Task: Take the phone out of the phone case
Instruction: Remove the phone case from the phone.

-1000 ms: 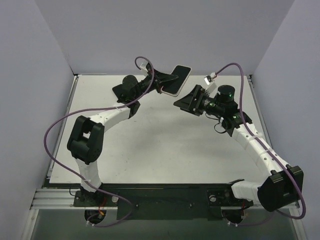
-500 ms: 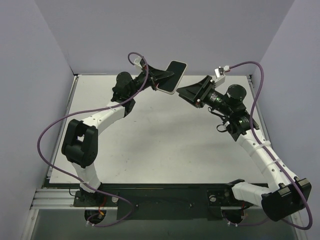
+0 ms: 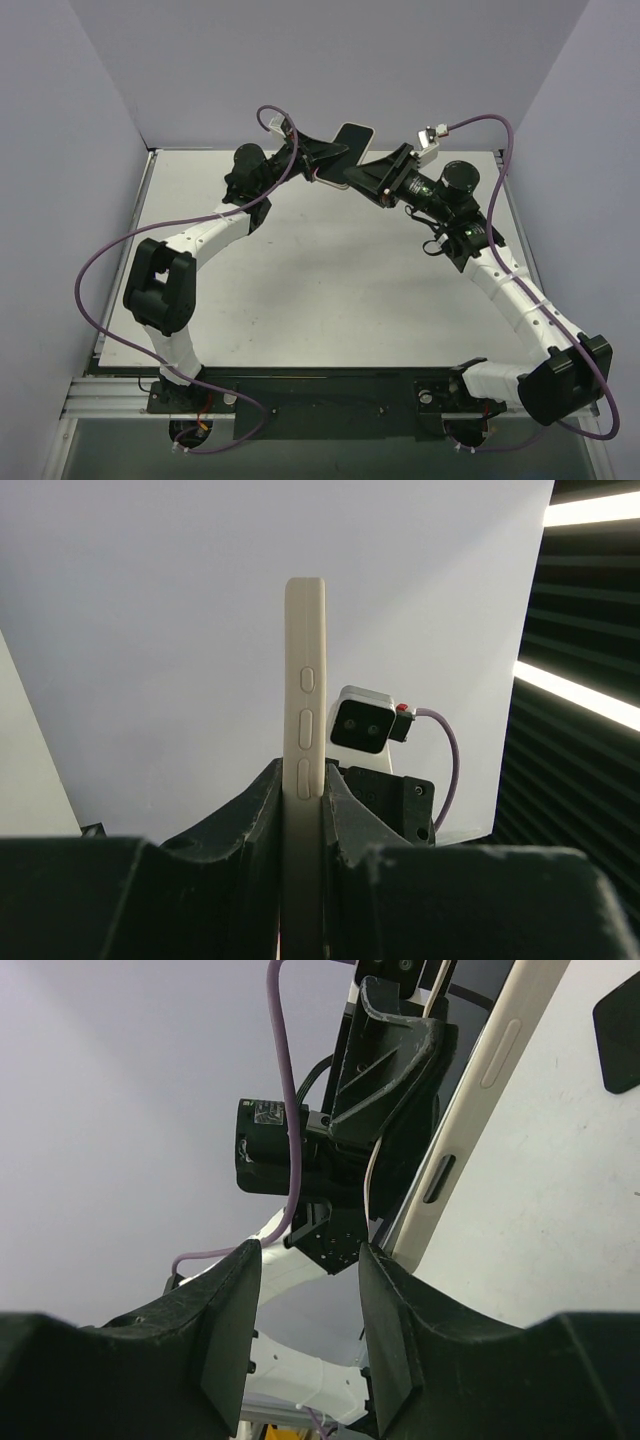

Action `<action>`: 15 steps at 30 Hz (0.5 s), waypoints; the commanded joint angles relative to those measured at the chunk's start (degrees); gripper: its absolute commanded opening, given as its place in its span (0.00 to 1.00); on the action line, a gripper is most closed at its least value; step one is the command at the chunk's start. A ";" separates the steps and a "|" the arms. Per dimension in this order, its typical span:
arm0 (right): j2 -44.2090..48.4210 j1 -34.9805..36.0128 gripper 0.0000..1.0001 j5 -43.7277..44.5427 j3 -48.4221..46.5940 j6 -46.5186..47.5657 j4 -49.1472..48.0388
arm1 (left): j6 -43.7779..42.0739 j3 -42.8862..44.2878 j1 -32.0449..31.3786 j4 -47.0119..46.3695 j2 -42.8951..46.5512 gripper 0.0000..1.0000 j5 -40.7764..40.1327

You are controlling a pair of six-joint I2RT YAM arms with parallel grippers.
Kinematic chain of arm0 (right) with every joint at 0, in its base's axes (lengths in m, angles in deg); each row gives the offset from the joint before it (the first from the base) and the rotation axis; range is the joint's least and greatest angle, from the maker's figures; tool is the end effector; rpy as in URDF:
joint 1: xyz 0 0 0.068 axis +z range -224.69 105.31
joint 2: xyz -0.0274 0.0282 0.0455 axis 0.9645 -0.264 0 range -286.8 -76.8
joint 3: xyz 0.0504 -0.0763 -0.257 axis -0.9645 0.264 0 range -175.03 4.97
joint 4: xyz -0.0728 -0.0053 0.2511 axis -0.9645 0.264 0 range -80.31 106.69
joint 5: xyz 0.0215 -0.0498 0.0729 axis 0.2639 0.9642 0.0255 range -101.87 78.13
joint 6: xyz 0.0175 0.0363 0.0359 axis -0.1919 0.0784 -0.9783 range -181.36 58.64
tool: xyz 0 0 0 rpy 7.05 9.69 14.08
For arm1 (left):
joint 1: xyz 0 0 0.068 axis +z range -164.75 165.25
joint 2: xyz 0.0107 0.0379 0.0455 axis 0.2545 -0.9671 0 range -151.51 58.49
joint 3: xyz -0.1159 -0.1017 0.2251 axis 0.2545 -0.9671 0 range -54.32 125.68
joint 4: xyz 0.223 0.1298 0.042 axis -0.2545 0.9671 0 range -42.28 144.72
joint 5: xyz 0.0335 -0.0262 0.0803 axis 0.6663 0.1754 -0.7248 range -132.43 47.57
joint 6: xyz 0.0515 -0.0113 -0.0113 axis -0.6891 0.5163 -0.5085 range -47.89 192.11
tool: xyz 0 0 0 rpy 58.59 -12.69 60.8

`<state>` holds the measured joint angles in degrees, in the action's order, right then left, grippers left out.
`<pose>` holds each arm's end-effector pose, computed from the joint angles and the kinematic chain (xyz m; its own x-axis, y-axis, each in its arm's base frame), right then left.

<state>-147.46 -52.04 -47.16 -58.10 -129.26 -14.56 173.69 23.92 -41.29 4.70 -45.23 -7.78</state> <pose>0.2524 0.1277 0.4192 -0.6649 0.5421 -0.5139 -0.5556 0.1009 0.8253 0.3738 -0.2094 0.3498 -0.8894 -0.4566 0.0236 0.0929 -0.2311 -0.9685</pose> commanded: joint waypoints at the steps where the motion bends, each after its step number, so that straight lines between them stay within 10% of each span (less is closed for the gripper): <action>1: 0.43 0.46 0.39 0.22 -1.00 0.48 -3.70 | 1.60 1.66 -0.17 -4.87 5.11 0.00 -1.17; 15: -1.42 1.25 0.40 2.33 0.67 3.39 -0.10 | 5.91 2.53 -0.44 -8.92 5.37 0.00 -1.26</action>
<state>-147.65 -51.64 -46.61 -58.01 -128.45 -14.78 176.79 23.92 -41.27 3.71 -45.14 -8.15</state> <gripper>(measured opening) 0.391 0.252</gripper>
